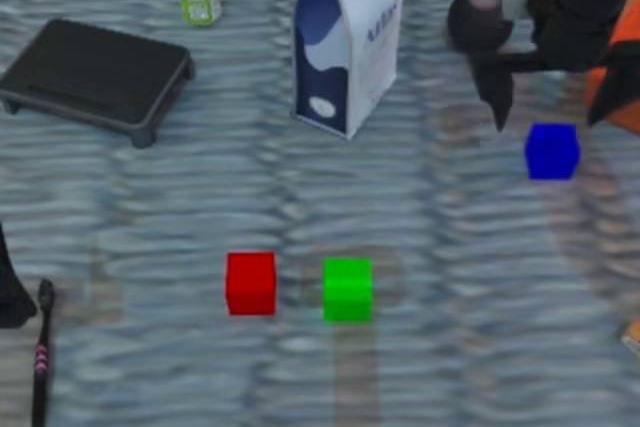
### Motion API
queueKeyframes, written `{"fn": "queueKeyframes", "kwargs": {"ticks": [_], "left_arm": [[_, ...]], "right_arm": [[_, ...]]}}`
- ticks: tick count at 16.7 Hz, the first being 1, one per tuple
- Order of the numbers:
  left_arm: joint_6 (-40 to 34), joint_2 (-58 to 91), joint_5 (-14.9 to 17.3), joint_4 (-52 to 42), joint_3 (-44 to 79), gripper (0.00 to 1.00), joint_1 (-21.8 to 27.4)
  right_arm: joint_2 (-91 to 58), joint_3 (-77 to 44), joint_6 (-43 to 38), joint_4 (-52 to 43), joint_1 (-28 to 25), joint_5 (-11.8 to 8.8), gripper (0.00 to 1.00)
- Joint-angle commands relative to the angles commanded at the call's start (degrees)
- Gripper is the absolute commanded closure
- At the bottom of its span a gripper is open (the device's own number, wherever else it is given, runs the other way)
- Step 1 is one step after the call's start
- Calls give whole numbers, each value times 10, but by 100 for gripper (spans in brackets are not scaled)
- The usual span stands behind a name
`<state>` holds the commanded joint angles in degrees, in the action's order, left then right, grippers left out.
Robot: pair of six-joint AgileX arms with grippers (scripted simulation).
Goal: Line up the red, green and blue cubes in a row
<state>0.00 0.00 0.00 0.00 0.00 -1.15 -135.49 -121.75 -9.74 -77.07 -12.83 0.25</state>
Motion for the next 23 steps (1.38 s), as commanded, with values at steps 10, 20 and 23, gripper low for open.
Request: {"fn": "queueKeyframes", "kwargs": {"ticks": [10, 20, 23], "left_arm": [[0, 0, 0, 0, 0, 0, 0], [0, 0, 0, 0, 0, 0, 0], [0, 0, 0, 0, 0, 0, 0]], "right_arm": [[-7, 31, -27, 44, 23, 0, 0], [-38, 134, -28, 180, 22, 1, 0], [-38, 134, -28, 180, 22, 1, 23]]}}
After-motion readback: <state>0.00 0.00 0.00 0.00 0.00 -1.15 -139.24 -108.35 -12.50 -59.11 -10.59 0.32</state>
